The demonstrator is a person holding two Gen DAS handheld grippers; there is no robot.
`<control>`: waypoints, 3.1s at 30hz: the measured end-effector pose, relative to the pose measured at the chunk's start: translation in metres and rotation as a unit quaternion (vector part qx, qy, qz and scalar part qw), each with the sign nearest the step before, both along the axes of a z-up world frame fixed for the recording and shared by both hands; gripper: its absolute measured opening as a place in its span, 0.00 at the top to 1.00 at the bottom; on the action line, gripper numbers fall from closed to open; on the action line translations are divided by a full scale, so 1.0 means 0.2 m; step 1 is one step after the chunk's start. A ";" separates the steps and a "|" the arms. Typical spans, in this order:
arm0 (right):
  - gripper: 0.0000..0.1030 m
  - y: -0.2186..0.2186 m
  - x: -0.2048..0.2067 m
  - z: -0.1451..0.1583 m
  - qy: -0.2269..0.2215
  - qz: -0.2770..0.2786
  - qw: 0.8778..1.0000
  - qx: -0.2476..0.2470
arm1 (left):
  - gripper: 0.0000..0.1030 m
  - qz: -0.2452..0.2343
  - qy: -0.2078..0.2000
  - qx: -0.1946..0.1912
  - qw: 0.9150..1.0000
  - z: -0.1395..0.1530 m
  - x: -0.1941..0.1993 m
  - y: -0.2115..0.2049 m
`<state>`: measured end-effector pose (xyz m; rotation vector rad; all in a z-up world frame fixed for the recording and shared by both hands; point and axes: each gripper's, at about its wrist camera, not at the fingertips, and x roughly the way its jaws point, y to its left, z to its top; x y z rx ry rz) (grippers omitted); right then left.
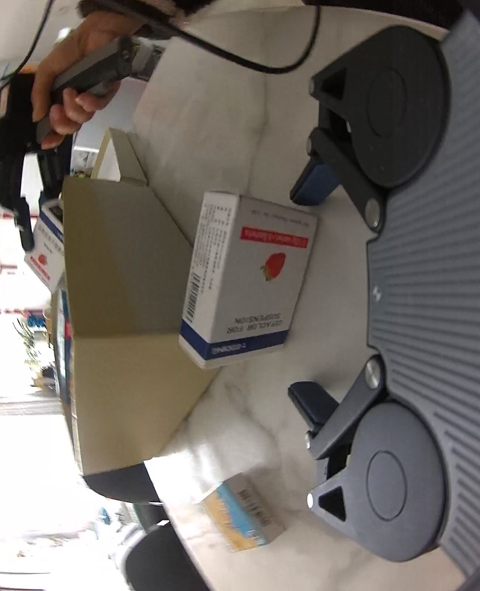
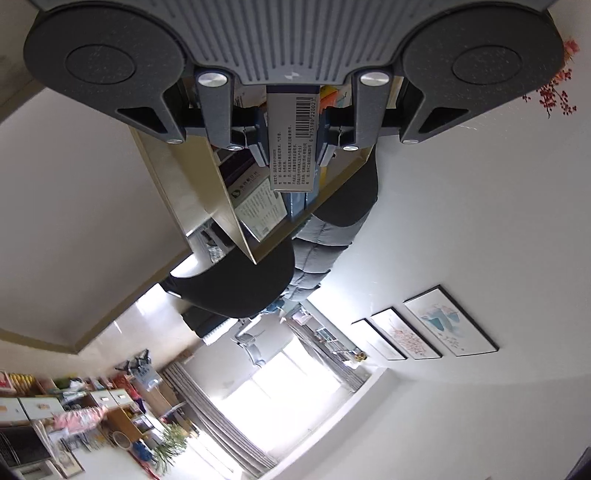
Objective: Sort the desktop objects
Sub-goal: 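Lower the strawberry-print box into the tall box and open the right tool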
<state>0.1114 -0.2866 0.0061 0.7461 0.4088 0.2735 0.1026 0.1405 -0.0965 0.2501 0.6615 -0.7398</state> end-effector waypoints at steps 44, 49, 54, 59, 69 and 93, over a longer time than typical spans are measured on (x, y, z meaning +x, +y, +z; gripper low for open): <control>0.69 0.15 -0.04 0.09 -0.033 0.012 0.986 -0.164 | 0.00 0.003 -0.001 0.002 1.000 -0.01 0.02 -0.05; 0.69 0.17 -0.03 0.08 -0.026 0.008 0.982 -0.189 | 0.00 0.003 -0.001 0.002 1.000 -0.01 0.02 -0.05; 0.45 0.23 -0.01 0.11 -0.005 0.039 0.976 -0.215 | 0.00 0.003 -0.002 0.003 1.000 -0.01 0.02 -0.05; 0.31 0.35 0.02 0.10 0.019 0.066 0.961 -0.267 | 0.00 0.003 -0.002 0.002 1.000 -0.01 0.02 -0.05; 0.40 0.51 0.07 0.10 0.027 0.076 0.940 -0.332 | 0.00 0.004 -0.002 0.002 1.000 -0.01 0.02 -0.05; 0.40 0.71 0.47 0.30 0.048 0.169 0.956 -0.237 | 0.00 0.080 -0.040 -0.039 0.995 0.08 -0.15 0.05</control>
